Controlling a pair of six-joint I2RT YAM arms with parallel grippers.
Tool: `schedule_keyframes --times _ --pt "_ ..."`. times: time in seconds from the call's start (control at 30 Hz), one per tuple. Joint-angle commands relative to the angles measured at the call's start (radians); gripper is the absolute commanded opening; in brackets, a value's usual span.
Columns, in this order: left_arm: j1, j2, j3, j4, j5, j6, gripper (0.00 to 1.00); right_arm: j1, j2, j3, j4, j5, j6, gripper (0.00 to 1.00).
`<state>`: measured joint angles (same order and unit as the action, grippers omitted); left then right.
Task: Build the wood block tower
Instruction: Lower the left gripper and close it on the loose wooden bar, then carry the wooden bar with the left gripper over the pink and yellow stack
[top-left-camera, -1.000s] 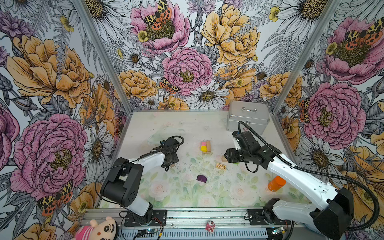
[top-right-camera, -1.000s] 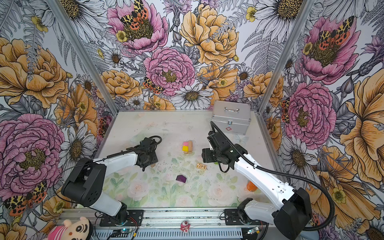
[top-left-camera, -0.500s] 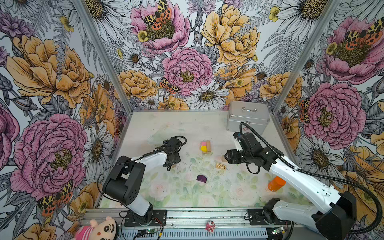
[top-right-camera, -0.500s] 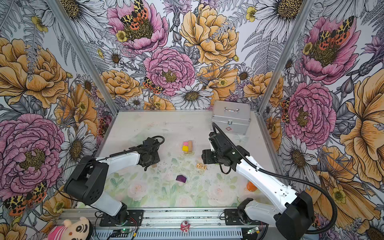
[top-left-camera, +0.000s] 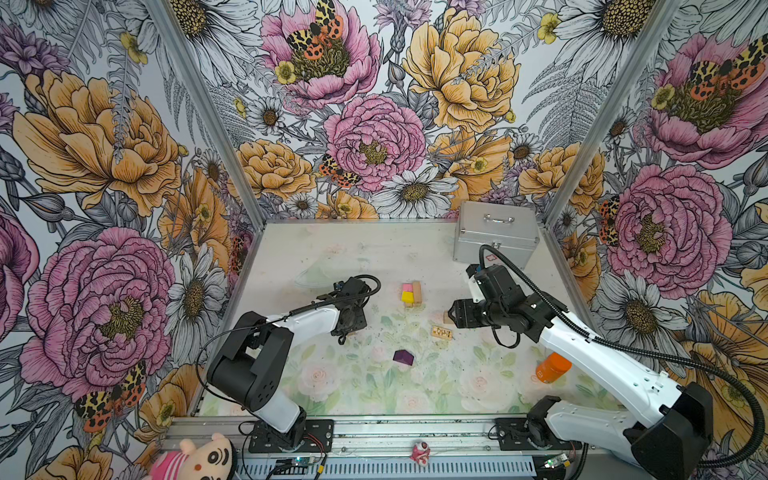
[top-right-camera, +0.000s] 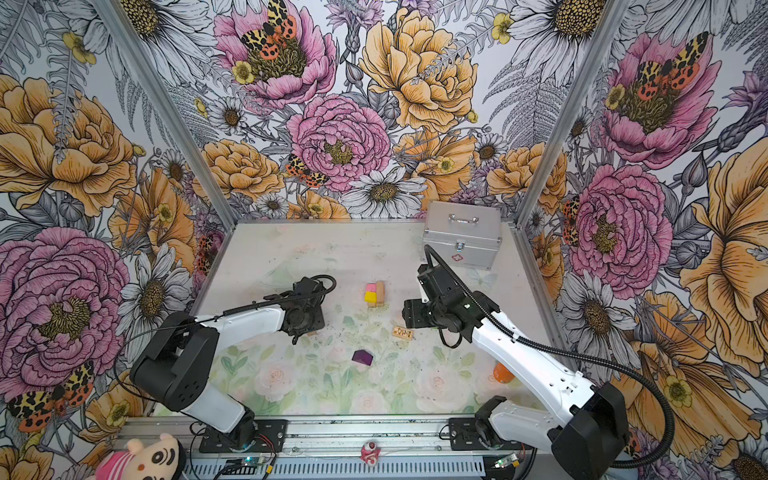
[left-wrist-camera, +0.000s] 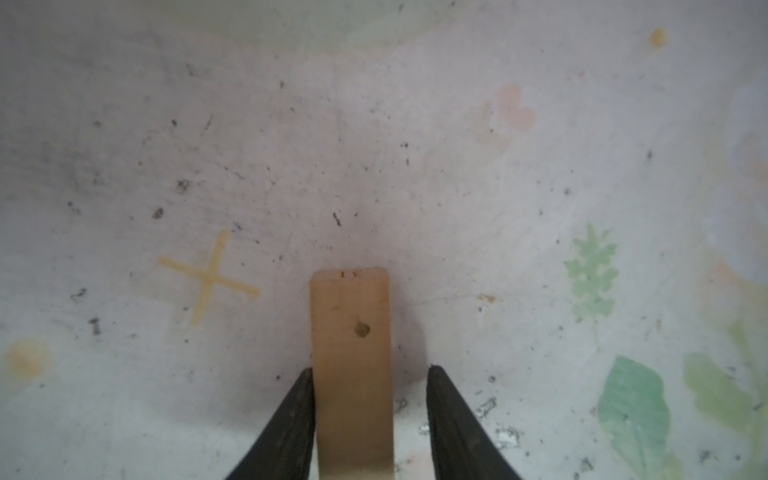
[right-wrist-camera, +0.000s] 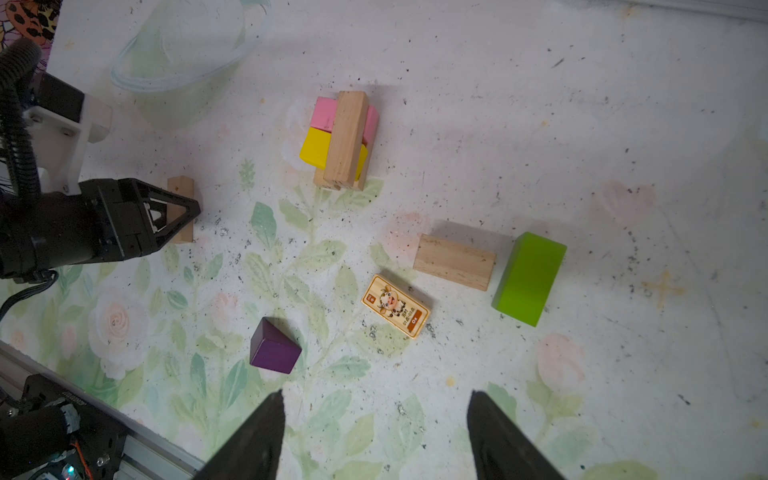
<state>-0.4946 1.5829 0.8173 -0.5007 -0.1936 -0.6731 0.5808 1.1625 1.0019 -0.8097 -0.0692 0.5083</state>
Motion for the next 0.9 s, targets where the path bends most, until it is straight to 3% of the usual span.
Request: schedule_keyframes --times 0.0,0.33,0.6,0.87 --pt "-0.009 -0.034 -0.011 -0.028 -0.009 -0.001 0.44 -0.006 -0.03 -0.007 0.014 -0.009 0.014 0.72" --pt "-0.016 -0.005 -0.001 -0.026 -0.009 0.009 0.22 -0.005 -0.055 -0.004 -0.006 -0.003 0.015 0.72" --pt "-0.05 -0.008 0.081 -0.084 -0.009 0.032 0.18 -0.007 -0.066 -0.005 -0.008 0.009 0.023 0.73" --pt "-0.111 0.017 0.255 -0.174 -0.052 0.073 0.18 -0.034 -0.094 -0.003 -0.008 -0.013 0.033 0.73"
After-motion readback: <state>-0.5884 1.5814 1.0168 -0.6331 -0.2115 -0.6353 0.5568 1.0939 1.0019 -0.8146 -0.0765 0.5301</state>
